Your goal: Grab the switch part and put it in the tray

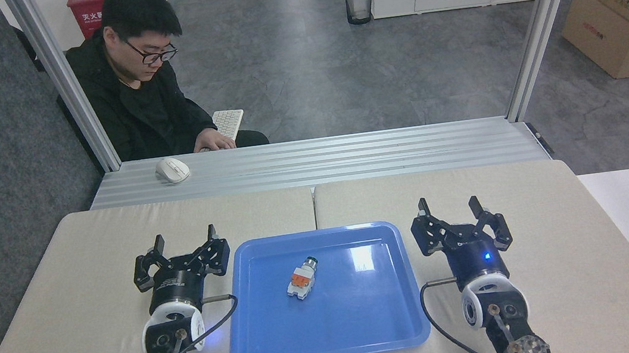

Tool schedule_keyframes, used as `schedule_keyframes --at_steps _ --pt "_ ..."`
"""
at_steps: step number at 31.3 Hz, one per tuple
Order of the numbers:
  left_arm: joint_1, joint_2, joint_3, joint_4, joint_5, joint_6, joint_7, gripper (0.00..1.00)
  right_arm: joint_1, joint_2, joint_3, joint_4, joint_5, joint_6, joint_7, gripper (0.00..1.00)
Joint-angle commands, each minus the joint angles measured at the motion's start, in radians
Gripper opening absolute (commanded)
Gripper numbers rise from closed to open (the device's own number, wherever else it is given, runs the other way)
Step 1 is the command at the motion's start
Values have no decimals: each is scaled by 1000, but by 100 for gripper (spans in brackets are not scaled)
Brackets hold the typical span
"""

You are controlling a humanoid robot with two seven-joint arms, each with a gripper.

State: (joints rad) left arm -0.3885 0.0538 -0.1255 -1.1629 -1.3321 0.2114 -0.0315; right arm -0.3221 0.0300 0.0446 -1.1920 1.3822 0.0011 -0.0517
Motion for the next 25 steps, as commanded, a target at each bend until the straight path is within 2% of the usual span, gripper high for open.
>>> schedule_keyframes --at_steps 1,7,25 --pt "-29 75 76 0 117 -7 8 99 0 1 0 0 0 0 -1 100" --pt "-17 69 76 -14 114 -112 8 99 0 4 -2 0 0 0 -1 100" --pt "-10 70 75 -49 113 -119 10 99 0 2 -2 0 0 0 -1 100"
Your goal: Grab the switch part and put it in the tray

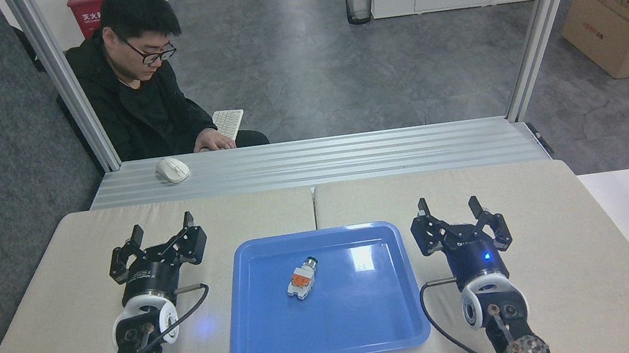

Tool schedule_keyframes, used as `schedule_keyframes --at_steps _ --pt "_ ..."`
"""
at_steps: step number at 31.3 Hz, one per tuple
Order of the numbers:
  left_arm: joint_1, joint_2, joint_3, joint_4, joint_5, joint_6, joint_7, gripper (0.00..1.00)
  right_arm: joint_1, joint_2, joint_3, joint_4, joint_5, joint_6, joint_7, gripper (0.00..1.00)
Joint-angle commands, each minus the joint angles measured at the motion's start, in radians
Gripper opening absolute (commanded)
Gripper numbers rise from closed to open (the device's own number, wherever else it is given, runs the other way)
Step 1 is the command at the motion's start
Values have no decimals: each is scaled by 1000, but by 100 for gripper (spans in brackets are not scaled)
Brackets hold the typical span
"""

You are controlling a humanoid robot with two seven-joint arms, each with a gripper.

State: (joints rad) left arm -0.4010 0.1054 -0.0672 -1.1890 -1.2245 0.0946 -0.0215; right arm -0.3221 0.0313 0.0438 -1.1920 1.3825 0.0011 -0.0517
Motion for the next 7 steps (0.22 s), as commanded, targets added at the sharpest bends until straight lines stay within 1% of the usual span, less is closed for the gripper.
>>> schedule_keyframes --at_steps 1,7 --pt "2 20 17 -23 3 -3 0 99 0 1 -1 0 0 0 0 100" --pt "5 22 12 -32 -6 -1 0 99 0 2 -1 0 0 0 0 100"
